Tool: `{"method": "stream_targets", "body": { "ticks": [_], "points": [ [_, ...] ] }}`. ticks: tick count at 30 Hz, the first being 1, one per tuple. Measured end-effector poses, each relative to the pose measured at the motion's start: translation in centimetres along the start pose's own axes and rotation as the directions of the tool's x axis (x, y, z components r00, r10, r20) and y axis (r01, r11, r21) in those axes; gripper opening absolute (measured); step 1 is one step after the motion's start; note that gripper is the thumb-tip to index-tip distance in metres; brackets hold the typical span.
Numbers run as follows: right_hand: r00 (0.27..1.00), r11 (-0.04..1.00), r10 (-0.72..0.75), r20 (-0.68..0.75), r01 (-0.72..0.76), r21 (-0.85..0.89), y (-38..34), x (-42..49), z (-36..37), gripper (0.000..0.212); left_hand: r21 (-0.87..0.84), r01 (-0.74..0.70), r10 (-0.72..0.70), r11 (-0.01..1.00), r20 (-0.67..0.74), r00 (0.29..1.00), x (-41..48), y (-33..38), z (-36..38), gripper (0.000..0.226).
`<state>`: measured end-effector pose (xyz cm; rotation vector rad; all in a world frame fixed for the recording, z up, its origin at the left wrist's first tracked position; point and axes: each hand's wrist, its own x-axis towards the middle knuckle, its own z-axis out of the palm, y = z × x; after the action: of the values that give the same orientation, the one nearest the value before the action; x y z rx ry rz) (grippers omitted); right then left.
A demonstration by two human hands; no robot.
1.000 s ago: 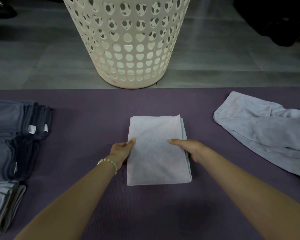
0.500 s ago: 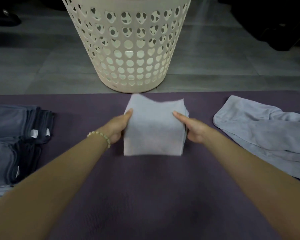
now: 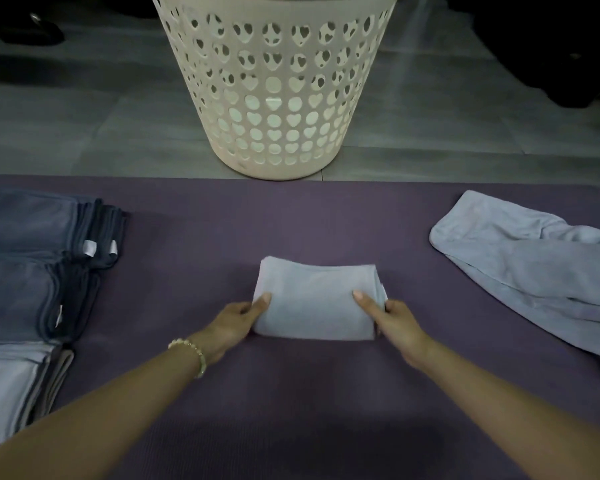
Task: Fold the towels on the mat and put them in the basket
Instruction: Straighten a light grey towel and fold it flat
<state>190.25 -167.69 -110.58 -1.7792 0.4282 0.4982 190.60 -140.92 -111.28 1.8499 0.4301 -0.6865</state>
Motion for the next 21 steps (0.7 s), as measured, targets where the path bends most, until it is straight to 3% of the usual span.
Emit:
{"method": "stream_targets", "body": {
  "ticks": [2, 5, 8, 10, 13, 16, 19, 21],
  "points": [
    [0.999, 0.999, 0.013, 0.045, -0.011, -0.049, 0.5, -0.3, 0.2, 0.046, 0.094, 0.016, -0.015, 0.995, -0.013, 1.000, 0.2, -0.9, 0.0, 0.057],
    [0.996, 0.999, -0.051, 0.074, 0.050, 0.013, -0.1, -0.2, 0.6, 0.038, 0.173, -0.063, 0.072, 0.983, -0.046, 0.996, 0.9, 0.1, 0.4, 0.054],
    [0.993, 0.989, -0.118, 0.013, 0.116, 0.089, -0.7, 0.2, 1.1, 0.033, 0.048, -0.239, 0.243, 0.970, -0.115, 0.963, 1.0, 2.0, 1.1, 0.039],
    [0.992, 0.981, -0.118, -0.048, 0.124, 0.149, -0.8, 0.4, 1.1, 0.026, -0.042, -0.294, 0.285, 0.955, -0.148, 0.947, 1.5, 2.1, 1.5, 0.034],
    [0.995, 0.991, -0.066, -0.075, 0.075, 0.113, -0.3, 0.8, 1.1, 0.017, -0.080, -0.174, 0.159, 0.982, -0.167, 0.973, 2.3, 1.0, 1.8, 0.039],
    [0.984, 1.000, 0.017, -0.177, -0.021, -0.023, -0.1, 1.6, 1.8, 0.024, -0.022, -0.002, -0.002, 1.000, -0.167, 0.986, 3.0, 0.7, 2.0, 0.045],
    [0.953, 0.991, 0.044, -0.300, -0.079, -0.106, 0.3, 1.6, 2.5, 0.032, 0.152, -0.011, 0.039, 0.988, -0.184, 0.982, 3.2, 1.3, 2.0, 0.048],
    [0.933, 0.991, -0.043, -0.357, -0.006, -0.135, 0.6, 1.2, 2.8, 0.028, 0.344, -0.067, 0.180, 0.937, -0.309, 0.934, 3.1, 1.3, 2.3, 0.039]
  ]
}}
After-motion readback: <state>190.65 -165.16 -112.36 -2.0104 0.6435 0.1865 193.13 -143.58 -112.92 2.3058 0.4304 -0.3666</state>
